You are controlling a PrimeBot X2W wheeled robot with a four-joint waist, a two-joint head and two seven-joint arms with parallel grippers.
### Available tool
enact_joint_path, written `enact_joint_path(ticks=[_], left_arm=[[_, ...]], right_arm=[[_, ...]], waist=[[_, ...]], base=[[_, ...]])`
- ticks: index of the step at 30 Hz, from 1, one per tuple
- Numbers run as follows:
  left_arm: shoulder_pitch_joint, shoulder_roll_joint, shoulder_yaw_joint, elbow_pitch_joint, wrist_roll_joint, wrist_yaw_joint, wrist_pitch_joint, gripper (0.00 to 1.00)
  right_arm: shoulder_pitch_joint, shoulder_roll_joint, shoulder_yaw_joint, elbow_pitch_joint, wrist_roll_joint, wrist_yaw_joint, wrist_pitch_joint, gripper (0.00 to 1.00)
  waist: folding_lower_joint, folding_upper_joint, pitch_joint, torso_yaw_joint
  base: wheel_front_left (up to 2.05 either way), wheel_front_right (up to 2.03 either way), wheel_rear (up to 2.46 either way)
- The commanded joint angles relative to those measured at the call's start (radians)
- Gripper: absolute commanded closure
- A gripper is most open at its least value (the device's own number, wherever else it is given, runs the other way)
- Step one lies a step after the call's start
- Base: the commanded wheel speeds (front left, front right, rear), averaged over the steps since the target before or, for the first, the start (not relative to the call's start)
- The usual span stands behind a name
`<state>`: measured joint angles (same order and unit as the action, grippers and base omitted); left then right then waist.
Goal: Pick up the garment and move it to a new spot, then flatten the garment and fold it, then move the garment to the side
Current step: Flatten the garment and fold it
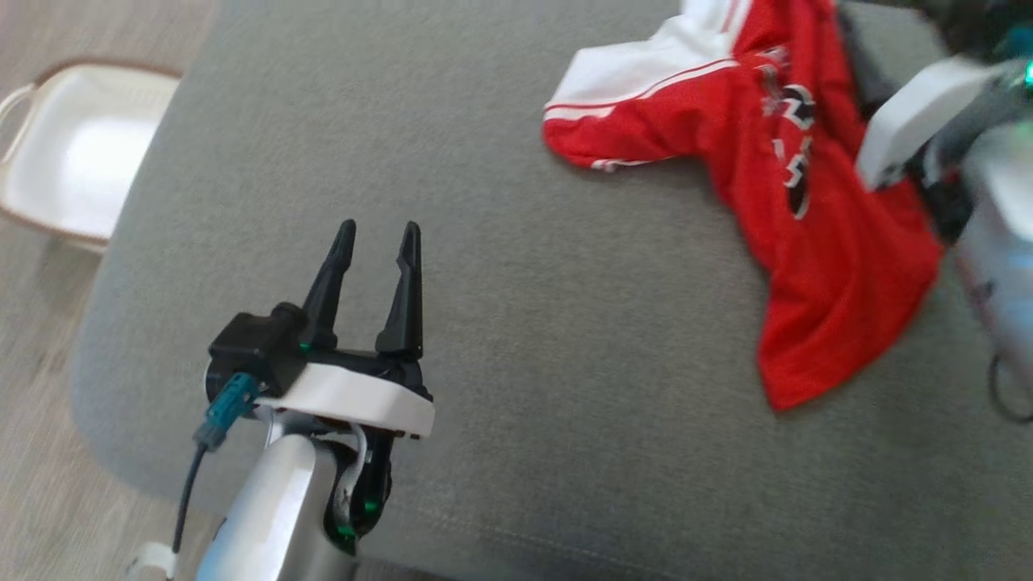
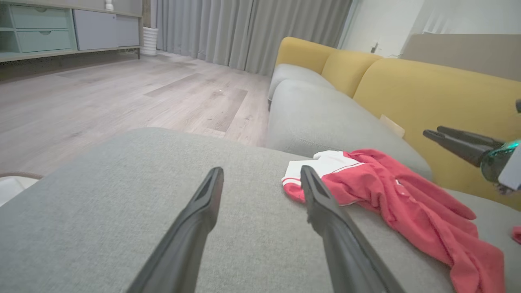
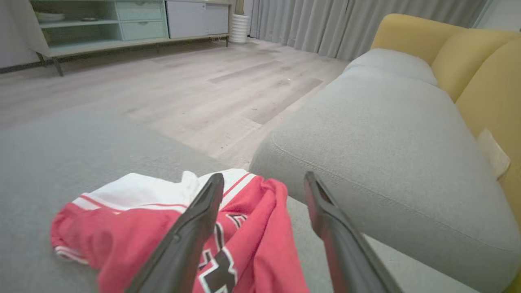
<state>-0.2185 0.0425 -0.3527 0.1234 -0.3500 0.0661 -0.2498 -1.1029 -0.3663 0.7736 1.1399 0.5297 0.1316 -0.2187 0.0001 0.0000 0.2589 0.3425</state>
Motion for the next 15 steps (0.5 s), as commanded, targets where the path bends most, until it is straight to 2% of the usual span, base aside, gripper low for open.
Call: enact_joint_path(ticks=[1,4,7,11,15], left_arm=[[-0.031,0.008,0.045,-0.036,0.013,-0.007,-0.012,0.00],[-0.018,0.008,0.071,-0.043,0.027,-0.010,-0.012,0.00],[-0.003,0.008,0.093,-0.044,0.036,-0.011,-0.012,0.00],[0.032,0.008,0.134,-0.044,0.057,-0.020,-0.012,0.00],[0.072,0.008,0.170,-0.052,0.068,-0.022,-0.012,0.00]], right_arm=[[0.038,0.013,-0.006,-0.047,0.025,-0.001,-0.024,0.00],[0.113,0.032,-0.040,-0.134,0.067,-0.001,-0.040,0.00],[0.161,0.029,-0.066,-0.228,0.049,-0.001,-0.042,0.00],[0.322,0.046,-0.212,-0.426,-0.010,-0.001,-0.043,0.00],[0.509,0.101,-0.361,-0.602,-0.125,-0.001,-0.043,0.00]], waist=[[-0.0001,0.0000,-0.051,-0.051],[-0.0001,0.0000,-0.091,-0.088],[-0.0001,0.0000,-0.115,-0.116],[-0.0001,0.0000,-0.161,-0.167],[-0.0001,0.0000,-0.192,-0.216]], base=[[0.00,0.00,0.00],[0.00,0.00,0.00],[0.00,0.00,0.00],[0.00,0.00,0.00],[0.00,0.00,0.00]])
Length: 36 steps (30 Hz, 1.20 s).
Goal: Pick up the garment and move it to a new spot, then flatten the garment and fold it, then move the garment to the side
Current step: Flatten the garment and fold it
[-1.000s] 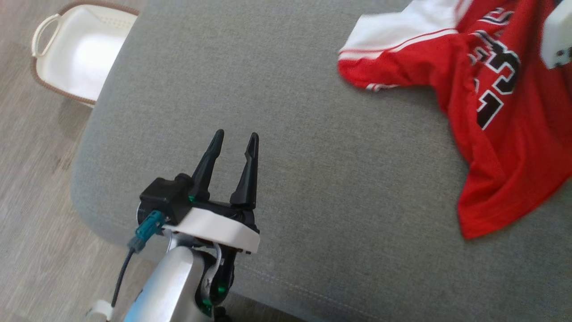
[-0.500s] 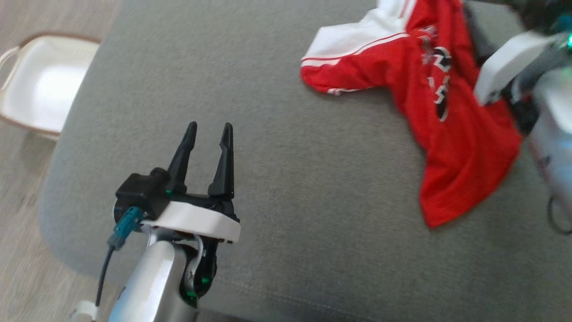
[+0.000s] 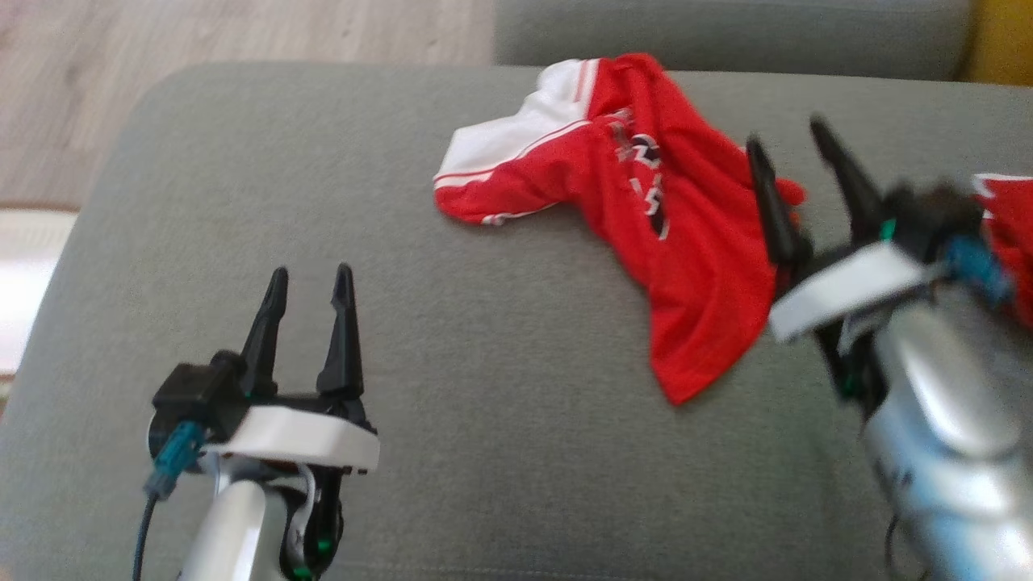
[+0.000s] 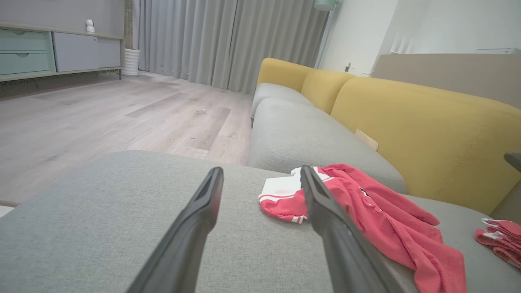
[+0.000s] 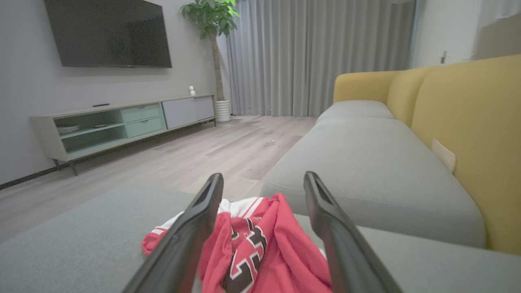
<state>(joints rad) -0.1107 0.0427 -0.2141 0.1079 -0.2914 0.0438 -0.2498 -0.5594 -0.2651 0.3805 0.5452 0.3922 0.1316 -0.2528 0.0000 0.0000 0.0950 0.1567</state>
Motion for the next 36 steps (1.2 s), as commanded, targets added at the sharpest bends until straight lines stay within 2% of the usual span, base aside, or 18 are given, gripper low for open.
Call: enact_joint_path(ticks=[1,6,8,12,20,30,36], left_arm=[[-0.026,0.008,0.039,-0.039,0.009,-0.001,-0.012,0.00],[0.018,0.008,0.044,-0.037,0.012,-0.014,-0.012,0.00],[0.032,0.008,0.045,-0.038,0.012,-0.014,-0.012,0.00],[0.054,0.008,0.040,-0.034,0.023,-0.027,-0.012,0.00],[0.073,0.008,0.044,-0.048,0.036,-0.031,-0.012,0.00],[0.069,0.008,0.037,-0.060,0.040,-0.030,-0.012,0.00],[0.051,0.008,0.016,-0.065,0.040,-0.026,-0.012,0.00]], right_arm=[[0.012,0.022,-0.008,-0.045,-0.013,-0.001,-0.009,0.00],[0.217,0.136,-0.154,-0.202,-0.154,-0.001,-0.009,0.00],[0.281,0.166,-0.185,-0.251,-0.218,-0.001,-0.009,0.00],[0.384,0.203,-0.209,-0.307,-0.272,-0.001,-0.009,0.00],[0.476,0.214,-0.230,-0.368,-0.247,-0.001,-0.009,0.00],[0.467,0.215,-0.231,-0.369,-0.252,-0.001,-0.009,0.00],[0.454,0.215,-0.245,-0.363,-0.264,-0.001,-0.009,0.00]], waist=[[0.0000,0.0000,-0.034,-0.041],[0.0000,0.0000,-0.063,-0.081],[0.0000,0.0000,-0.073,-0.095],[0.0000,0.0000,-0.089,-0.113],[0.0000,0.0000,-0.095,-0.129],[0.0000,0.0000,-0.089,-0.125],[0.0000,0.0000,-0.058,-0.092]], base=[[0.00,0.00,0.00],[0.00,0.00,0.00],[0.00,0.00,0.00],[0.00,0.00,0.00],[0.00,0.00,0.00],[0.00,0.00,0.00],[0.00,0.00,0.00]])
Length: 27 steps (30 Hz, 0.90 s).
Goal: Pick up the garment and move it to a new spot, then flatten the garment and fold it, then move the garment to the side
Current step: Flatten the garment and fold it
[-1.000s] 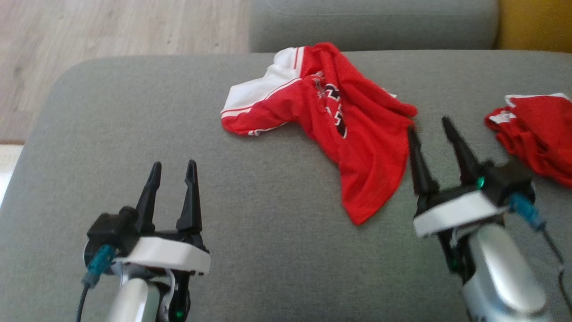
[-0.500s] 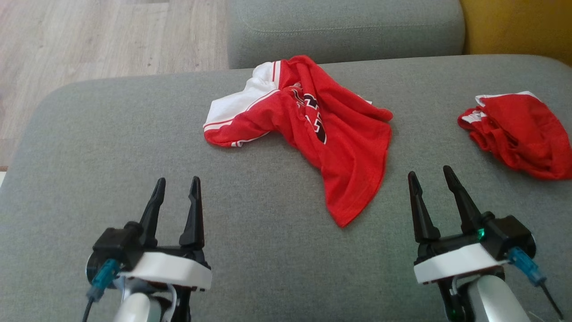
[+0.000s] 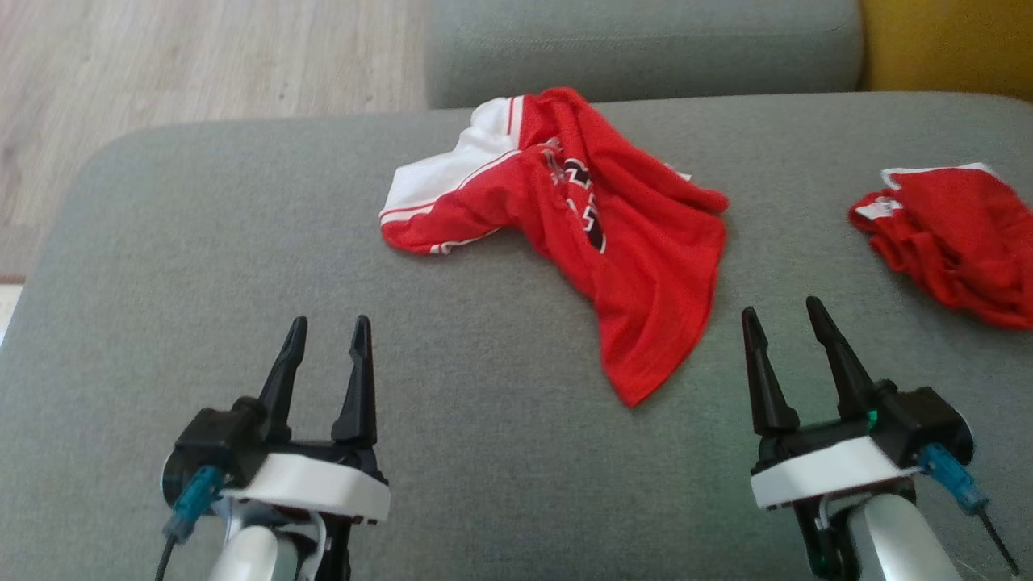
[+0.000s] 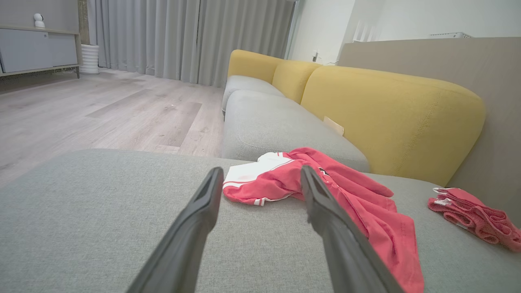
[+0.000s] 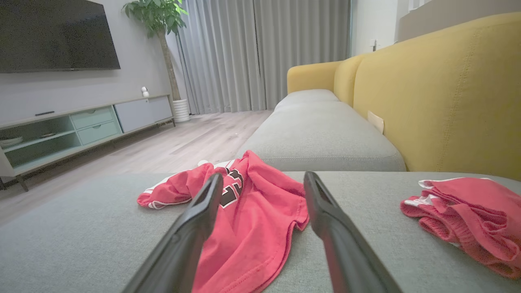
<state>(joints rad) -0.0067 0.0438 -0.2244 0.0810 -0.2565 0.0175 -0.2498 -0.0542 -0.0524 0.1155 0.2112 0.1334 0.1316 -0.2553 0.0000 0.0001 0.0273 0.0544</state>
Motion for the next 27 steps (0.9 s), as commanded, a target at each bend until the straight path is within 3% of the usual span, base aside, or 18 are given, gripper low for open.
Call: enact_joint_path(ticks=[1,6,11,27], left_arm=[[-0.059,0.006,0.023,-0.040,0.006,0.003,-0.012,0.00],[-0.105,0.006,-0.006,-0.048,0.001,0.006,-0.012,0.00],[-0.167,0.006,-0.063,-0.051,-0.031,0.015,-0.012,0.00],[-0.260,0.006,-0.229,-0.079,-0.143,0.065,-0.012,0.00]], right_arm=[[-0.060,0.002,0.022,-0.027,-0.011,-0.001,-0.005,0.00],[-0.189,-0.006,0.061,-0.016,-0.052,-0.001,0.054,0.00],[-0.398,-0.065,0.118,0.057,-0.030,-0.001,0.151,0.00],[-0.963,-0.298,0.391,0.522,0.337,-0.001,0.574,0.00]], waist=[[0.0000,-0.0001,0.020,0.019],[0.0000,-0.0001,0.101,0.071],[0.0000,-0.0001,0.180,0.153],[0.0000,-0.0001,0.346,0.402]], base=[[0.00,0.00,0.00],[0.00,0.00,0.00],[0.00,0.00,0.00],[0.00,0.00,0.00]])
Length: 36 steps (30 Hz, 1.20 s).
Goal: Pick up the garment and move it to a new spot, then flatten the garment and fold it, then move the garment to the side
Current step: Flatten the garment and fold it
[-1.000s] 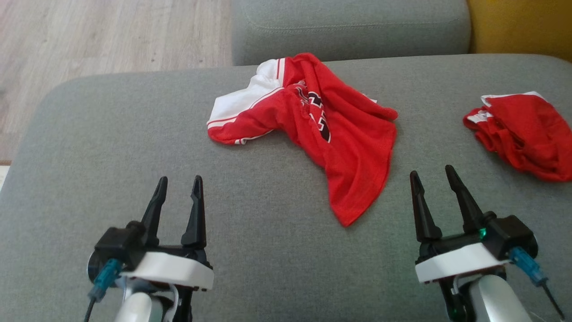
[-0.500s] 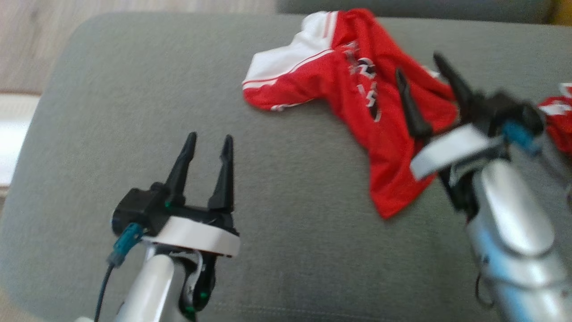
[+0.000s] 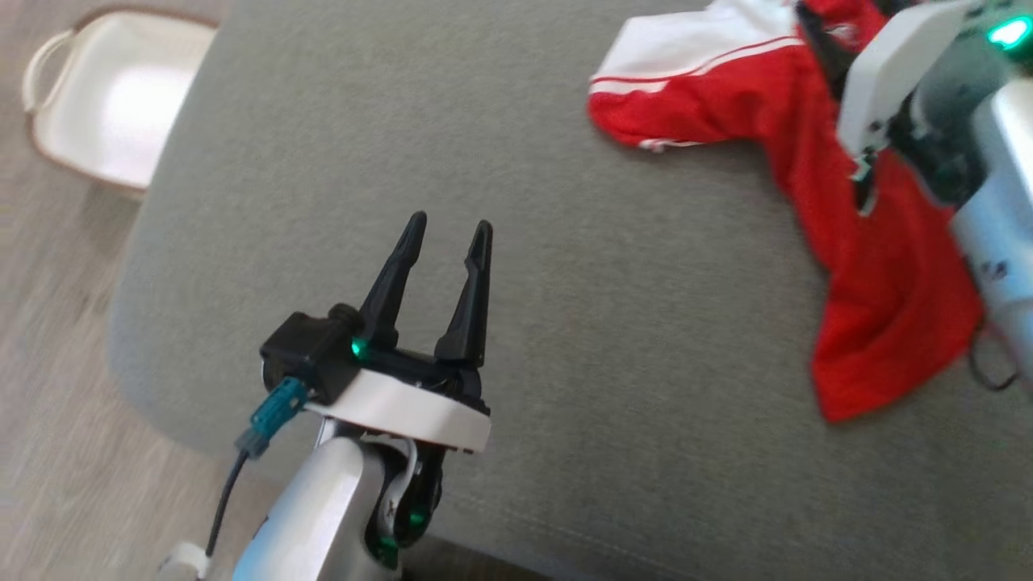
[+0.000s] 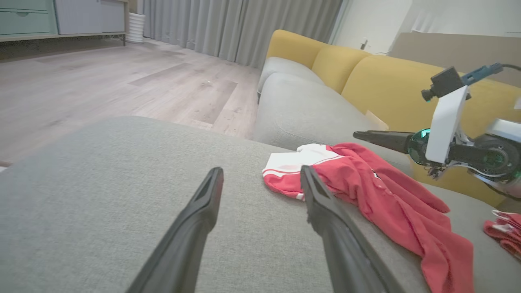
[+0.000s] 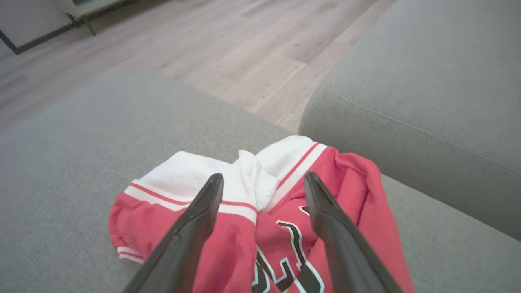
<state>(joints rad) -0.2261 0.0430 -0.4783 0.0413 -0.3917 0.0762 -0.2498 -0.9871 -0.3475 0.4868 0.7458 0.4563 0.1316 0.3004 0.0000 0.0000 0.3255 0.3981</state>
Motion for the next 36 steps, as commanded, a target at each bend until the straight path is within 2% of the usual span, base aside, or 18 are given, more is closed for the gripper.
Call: enact_joint_path(ticks=[1,6,10,18,19,20,28,36], left_arm=[[-0.043,0.007,0.019,-0.044,-0.016,0.011,-0.012,0.00],[-0.050,0.007,-0.009,-0.056,-0.043,0.022,-0.012,0.00],[-0.054,0.007,-0.019,-0.058,-0.052,0.026,-0.012,0.00],[-0.062,0.007,-0.042,-0.051,-0.045,0.029,-0.012,0.00],[-0.063,0.007,-0.043,-0.051,-0.046,0.029,-0.012,0.00],[-0.064,0.007,-0.044,-0.051,-0.046,0.029,-0.012,0.00],[-0.071,0.007,-0.042,-0.043,-0.044,0.032,-0.012,0.00],[-0.064,0.007,-0.015,-0.024,-0.031,0.029,-0.012,0.00]], right_arm=[[-0.051,-0.016,0.038,0.008,0.025,-0.001,0.040,0.00],[-0.127,-0.068,0.111,0.087,0.093,-0.001,0.129,0.00],[-0.170,-0.100,0.165,0.126,0.115,-0.001,0.144,0.00],[-0.209,-0.101,0.214,0.184,0.191,-0.001,0.166,0.00],[-0.214,-0.100,0.218,0.192,0.201,-0.001,0.167,0.44],[-0.218,-0.099,0.224,0.197,0.207,-0.001,0.165,1.00],[-0.222,-0.088,0.270,0.181,0.285,-0.001,0.087,1.00],[-0.181,-0.076,0.371,0.033,0.393,-0.001,-0.048,1.00]], waist=[[0.0000,0.0000,0.055,0.071],[0.0000,0.0000,0.085,0.120],[0.0000,0.0000,0.097,0.140],[0.0000,0.0000,0.110,0.149],[0.0000,0.0000,0.111,0.149],[0.0000,0.0000,0.112,0.148],[0.0000,0.0000,0.101,0.128],[0.0000,0.0000,0.049,0.087]], base=[[0.00,0.00,0.00],[0.00,0.00,0.00],[0.00,0.00,0.00],[0.00,0.00,0.00],[0.00,0.00,0.00],[0.00,0.00,0.00],[0.00,0.00,0.00],[0.00,0.00,0.00]])
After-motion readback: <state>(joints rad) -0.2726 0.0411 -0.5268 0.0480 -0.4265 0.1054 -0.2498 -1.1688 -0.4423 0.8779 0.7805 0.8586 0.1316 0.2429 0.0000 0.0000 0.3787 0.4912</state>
